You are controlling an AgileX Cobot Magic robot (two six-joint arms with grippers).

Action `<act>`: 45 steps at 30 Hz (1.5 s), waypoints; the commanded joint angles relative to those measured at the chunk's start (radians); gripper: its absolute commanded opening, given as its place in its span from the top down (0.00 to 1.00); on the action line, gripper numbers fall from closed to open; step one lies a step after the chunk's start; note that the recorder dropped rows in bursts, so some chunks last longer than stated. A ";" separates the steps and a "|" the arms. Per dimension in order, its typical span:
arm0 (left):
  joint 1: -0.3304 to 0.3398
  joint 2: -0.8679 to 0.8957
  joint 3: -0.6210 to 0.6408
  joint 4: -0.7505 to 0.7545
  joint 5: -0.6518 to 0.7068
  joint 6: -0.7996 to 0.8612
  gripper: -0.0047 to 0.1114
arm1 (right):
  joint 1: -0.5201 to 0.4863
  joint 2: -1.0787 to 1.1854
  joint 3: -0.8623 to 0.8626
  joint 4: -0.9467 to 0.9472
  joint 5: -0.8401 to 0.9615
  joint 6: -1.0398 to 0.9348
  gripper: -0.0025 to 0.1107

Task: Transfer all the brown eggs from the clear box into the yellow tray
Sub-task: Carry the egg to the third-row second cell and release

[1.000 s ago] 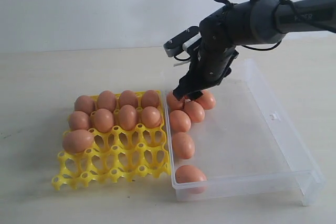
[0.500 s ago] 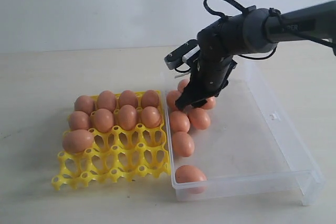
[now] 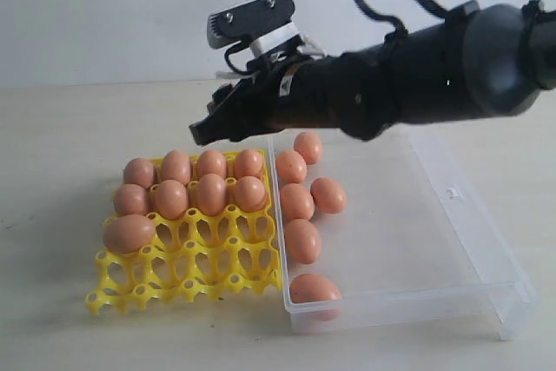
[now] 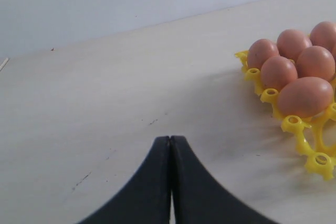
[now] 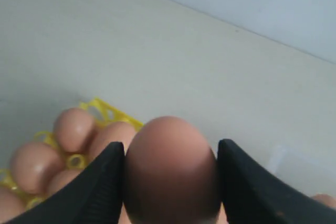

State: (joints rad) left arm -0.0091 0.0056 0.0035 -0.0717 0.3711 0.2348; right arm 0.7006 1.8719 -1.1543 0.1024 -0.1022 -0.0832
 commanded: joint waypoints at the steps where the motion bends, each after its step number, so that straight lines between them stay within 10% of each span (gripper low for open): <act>1: -0.001 -0.006 -0.004 -0.001 -0.007 0.000 0.96 | 0.071 0.002 0.094 -0.113 -0.242 0.217 0.98; 12: -0.001 -0.006 -0.004 -0.001 -0.007 0.000 0.96 | 0.102 0.162 0.141 -0.505 -0.643 0.790 0.98; 34: -0.001 -0.006 -0.004 -0.001 -0.007 0.000 0.96 | 0.102 0.236 0.141 -0.496 -0.581 0.809 0.97; 45: -0.001 -0.006 -0.004 -0.001 -0.007 0.000 0.96 | 0.102 0.238 0.141 -0.477 -0.545 0.801 0.44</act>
State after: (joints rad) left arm -0.0091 0.0056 0.0035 -0.0717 0.3711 0.2348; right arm 0.8014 2.1124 -1.0178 -0.3922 -0.6536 0.7241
